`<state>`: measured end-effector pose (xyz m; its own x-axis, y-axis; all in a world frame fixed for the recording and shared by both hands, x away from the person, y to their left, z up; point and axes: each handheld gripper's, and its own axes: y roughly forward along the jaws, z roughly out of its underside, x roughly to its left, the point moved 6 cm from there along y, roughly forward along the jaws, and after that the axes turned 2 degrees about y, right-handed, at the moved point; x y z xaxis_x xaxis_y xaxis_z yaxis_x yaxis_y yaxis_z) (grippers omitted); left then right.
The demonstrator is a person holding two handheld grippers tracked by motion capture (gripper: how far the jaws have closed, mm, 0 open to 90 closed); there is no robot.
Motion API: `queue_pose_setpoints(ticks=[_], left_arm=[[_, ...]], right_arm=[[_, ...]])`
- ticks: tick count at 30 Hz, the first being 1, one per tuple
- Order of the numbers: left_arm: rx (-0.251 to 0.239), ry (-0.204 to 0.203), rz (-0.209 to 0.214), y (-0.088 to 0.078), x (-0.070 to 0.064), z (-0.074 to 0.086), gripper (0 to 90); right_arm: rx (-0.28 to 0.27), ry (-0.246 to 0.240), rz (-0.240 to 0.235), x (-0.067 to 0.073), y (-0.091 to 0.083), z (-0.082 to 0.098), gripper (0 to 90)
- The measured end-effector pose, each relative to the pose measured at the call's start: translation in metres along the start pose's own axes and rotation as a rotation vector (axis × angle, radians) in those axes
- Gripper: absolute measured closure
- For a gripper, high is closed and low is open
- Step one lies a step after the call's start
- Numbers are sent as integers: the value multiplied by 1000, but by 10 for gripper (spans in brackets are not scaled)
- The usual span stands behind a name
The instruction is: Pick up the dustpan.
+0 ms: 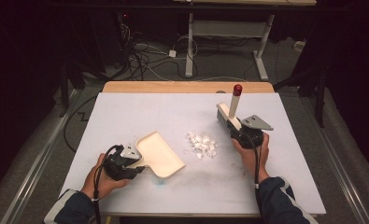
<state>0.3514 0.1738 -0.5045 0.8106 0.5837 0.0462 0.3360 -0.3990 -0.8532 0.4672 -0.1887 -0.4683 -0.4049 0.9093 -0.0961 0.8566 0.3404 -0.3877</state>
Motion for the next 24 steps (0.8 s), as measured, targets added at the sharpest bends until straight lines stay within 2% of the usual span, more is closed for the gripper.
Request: queue_pose_setpoints(ticks=[8, 18, 24], left_arm=[[-3, 1, 6, 2, -2, -1, 636], [7, 12, 10, 5, -5, -6, 637], [7, 15, 11, 7, -6, -8, 637]], right_arm=[[23, -16, 7, 12, 13, 3, 679], [42, -38, -43, 34, 16, 5, 676], [31, -28, -85, 43, 13, 5, 676]])
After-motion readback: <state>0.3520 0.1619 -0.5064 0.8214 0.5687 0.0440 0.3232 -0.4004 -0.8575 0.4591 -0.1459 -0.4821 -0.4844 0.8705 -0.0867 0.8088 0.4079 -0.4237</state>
